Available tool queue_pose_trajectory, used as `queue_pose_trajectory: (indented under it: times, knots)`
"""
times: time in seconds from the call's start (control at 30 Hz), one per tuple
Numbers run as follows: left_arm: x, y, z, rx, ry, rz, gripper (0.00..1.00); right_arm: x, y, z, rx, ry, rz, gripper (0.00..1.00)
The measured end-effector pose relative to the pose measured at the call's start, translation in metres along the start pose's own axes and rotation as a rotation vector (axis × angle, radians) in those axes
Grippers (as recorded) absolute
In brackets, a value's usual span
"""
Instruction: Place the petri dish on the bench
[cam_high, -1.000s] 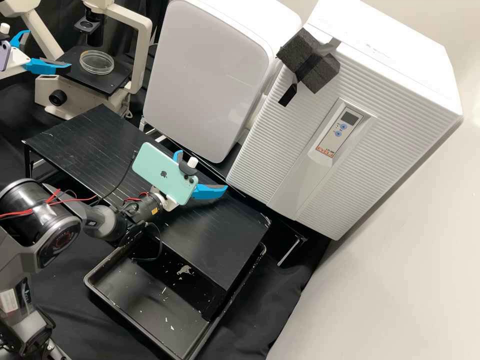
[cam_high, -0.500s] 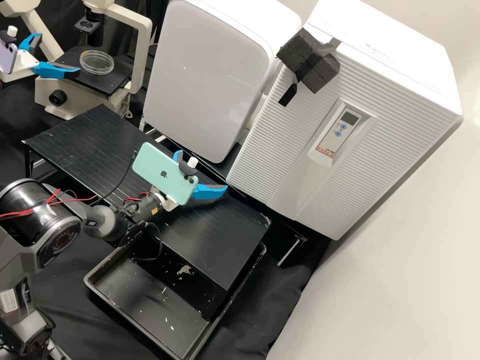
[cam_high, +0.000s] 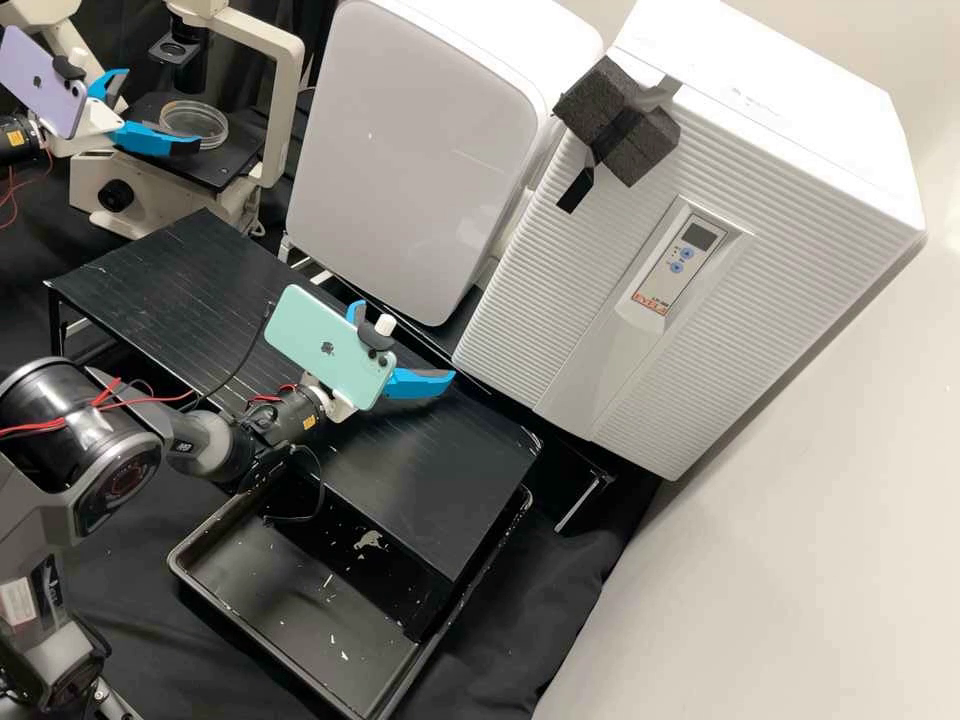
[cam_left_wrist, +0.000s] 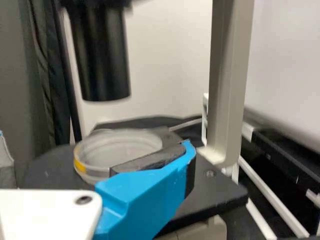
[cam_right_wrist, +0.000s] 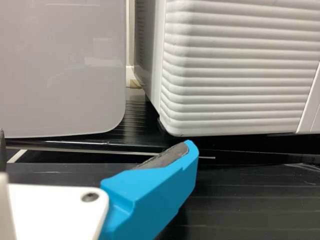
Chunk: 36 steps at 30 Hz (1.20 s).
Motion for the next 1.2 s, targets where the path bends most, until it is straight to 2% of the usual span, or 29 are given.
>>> queue_pose_trajectory:
  times: [0.1, 0.33, 0.5, 0.87, 1.2]
  knots:
    - [0.008, -0.008, -0.002, 0.0, 0.01, -0.043, 1.0, 0.0, 0.0, 0.0, 0.0, 0.0, 0.0, 1.0]
    - [0.014, -0.009, -0.001, -0.002, 0.006, -0.041, 1.0, 0.0, 0.0, 0.0, 0.0, 0.0, 0.0, 1.0]
    - [0.019, -0.013, -0.002, -0.059, 0.006, -0.049, 1.0, 0.0, 0.0, 0.0, 0.0, 0.0, 0.0, 1.0]
    - [0.034, -0.008, -0.003, -0.055, 0.004, -0.052, 1.0, 0.0, 0.0, 0.0, 0.0, 0.0, 0.0, 1.0]
    - [0.037, -0.01, -0.003, -0.055, 0.006, -0.058, 1.0, 0.0, 0.0, 0.0, 0.0, 0.0, 0.0, 1.0]
